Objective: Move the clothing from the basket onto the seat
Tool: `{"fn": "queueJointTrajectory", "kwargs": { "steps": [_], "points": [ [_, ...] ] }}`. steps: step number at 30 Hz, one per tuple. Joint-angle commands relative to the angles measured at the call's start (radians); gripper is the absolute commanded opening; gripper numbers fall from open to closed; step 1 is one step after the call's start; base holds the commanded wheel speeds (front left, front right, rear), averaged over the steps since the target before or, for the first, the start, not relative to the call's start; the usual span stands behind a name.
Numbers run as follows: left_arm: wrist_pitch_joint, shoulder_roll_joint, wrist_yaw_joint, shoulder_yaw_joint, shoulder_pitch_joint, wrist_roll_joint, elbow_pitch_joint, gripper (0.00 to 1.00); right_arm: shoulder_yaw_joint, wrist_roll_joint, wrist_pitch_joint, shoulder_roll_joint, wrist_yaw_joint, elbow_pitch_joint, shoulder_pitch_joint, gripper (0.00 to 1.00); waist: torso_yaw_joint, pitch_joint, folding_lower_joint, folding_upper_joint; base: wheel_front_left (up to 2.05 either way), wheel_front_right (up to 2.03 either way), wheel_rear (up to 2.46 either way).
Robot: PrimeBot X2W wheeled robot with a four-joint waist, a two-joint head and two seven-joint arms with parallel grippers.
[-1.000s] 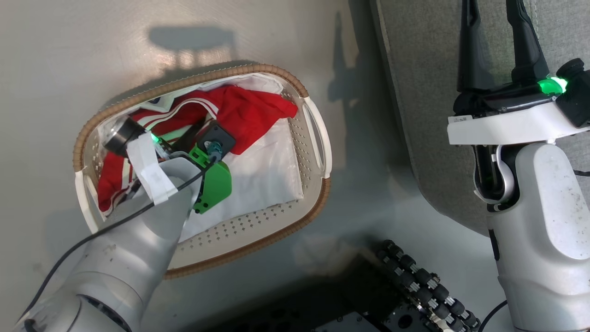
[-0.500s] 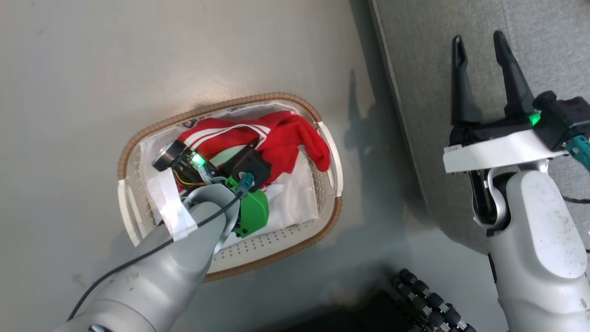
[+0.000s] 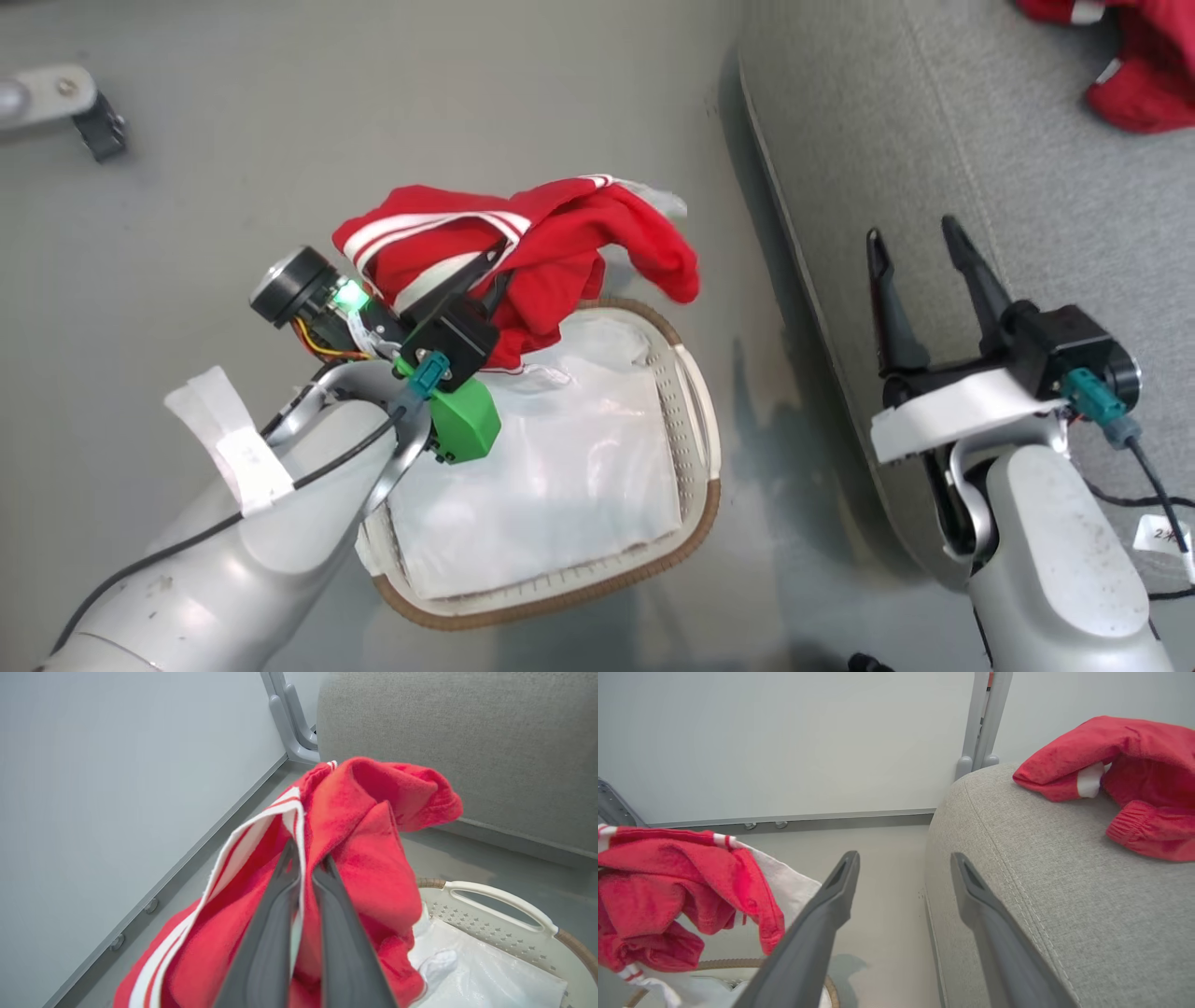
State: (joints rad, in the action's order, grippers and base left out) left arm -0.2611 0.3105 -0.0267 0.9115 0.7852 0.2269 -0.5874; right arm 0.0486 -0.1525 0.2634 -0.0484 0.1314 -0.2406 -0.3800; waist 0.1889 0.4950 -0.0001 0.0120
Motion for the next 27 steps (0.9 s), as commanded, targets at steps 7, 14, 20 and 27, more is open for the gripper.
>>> {"fn": "queueJointTrajectory", "kwargs": {
  "steps": [7,14,20,27],
  "points": [
    [0.061,0.045,-0.025,-0.030,0.068,0.031,0.100,0.00,0.035,0.019,0.002,-0.004,-0.001,-0.037,0.068,1.00,-0.040,-0.254,0.0001,-0.0120,0.00,0.00,0.00],
    [0.092,0.052,-0.042,-0.046,0.137,0.051,0.126,0.00,0.071,0.022,0.002,-0.004,-0.001,-0.053,0.091,1.00,-0.028,-0.345,0.0001,-0.0120,0.00,0.00,0.00],
    [0.111,0.051,-0.054,-0.051,0.174,0.069,0.110,0.00,0.113,0.012,0.002,-0.004,-0.001,-0.054,0.091,1.00,-0.014,-0.399,0.0001,-0.0120,0.00,0.00,0.00],
    [0.119,0.031,-0.057,-0.046,0.185,0.091,0.089,0.00,0.169,-0.002,0.002,-0.004,-0.001,-0.041,0.065,1.00,-0.013,-0.435,0.0001,-0.0120,0.00,0.00,0.00]
  ]
}}
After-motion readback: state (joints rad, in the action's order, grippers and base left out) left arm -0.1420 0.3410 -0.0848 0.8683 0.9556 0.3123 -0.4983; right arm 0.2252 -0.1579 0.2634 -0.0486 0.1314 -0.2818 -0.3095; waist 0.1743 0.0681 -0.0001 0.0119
